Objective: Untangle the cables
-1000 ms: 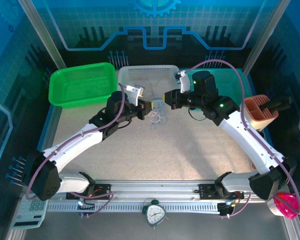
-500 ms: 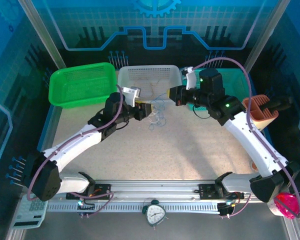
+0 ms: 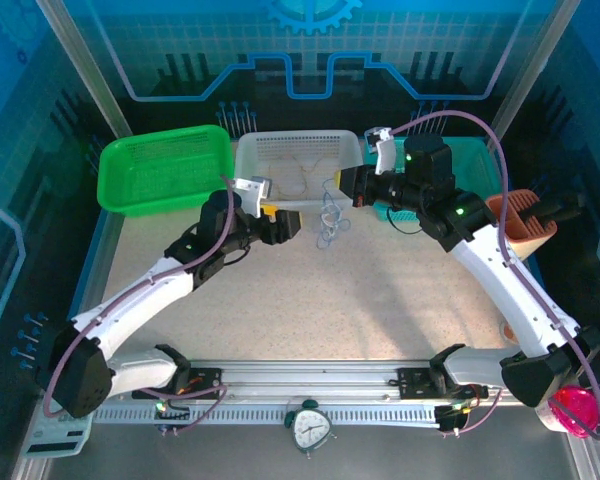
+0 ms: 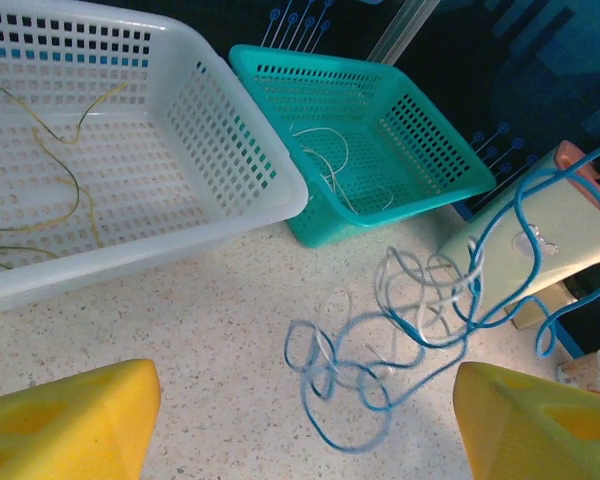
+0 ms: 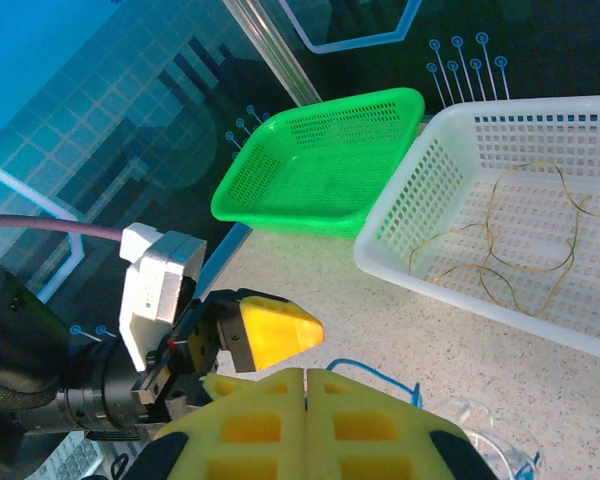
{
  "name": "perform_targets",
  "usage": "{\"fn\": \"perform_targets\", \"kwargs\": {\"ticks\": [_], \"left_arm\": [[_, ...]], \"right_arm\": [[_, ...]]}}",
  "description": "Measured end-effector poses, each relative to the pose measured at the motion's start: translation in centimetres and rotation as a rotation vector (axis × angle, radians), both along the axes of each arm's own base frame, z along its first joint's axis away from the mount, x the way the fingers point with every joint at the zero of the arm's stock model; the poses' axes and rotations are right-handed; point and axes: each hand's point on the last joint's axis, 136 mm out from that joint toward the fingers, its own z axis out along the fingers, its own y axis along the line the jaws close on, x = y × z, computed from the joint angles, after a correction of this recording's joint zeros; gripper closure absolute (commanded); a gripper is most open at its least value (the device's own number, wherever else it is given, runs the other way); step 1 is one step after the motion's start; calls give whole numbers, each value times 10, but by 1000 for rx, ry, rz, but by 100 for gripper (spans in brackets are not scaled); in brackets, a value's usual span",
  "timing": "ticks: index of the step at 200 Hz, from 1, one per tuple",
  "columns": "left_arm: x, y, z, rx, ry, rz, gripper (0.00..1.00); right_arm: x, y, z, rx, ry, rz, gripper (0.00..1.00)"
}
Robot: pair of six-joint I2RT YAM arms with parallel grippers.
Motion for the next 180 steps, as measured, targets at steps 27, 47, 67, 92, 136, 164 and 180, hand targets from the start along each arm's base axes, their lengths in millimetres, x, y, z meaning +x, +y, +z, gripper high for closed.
{"fn": "perform_targets", "kwargs": {"ticks": [27, 47, 67, 92, 136, 164, 180], "left_arm": [[-4, -4, 2, -12, 1, -31, 27], [-8, -8, 3, -23, 5, -63, 34], [-11, -13, 6, -41, 2, -93, 41], [-13, -20, 10, -59, -10, -124, 43], [-12, -25, 3, -56, 1, -138, 39], [-12, -26, 3, -57, 2, -140, 39], [-13, -28, 4, -64, -10, -148, 39]], "right_arm": [[0, 1, 1, 4, -1, 1, 100], [0, 2, 2, 11, 1, 2, 100], [-2, 4, 3, 18, 2, 7, 100], [-4, 8, 5, 26, 3, 17, 100], [-4, 16, 7, 30, 2, 33, 100], [-6, 18, 9, 35, 1, 39, 100], [-6, 19, 10, 36, 0, 42, 100]]}}
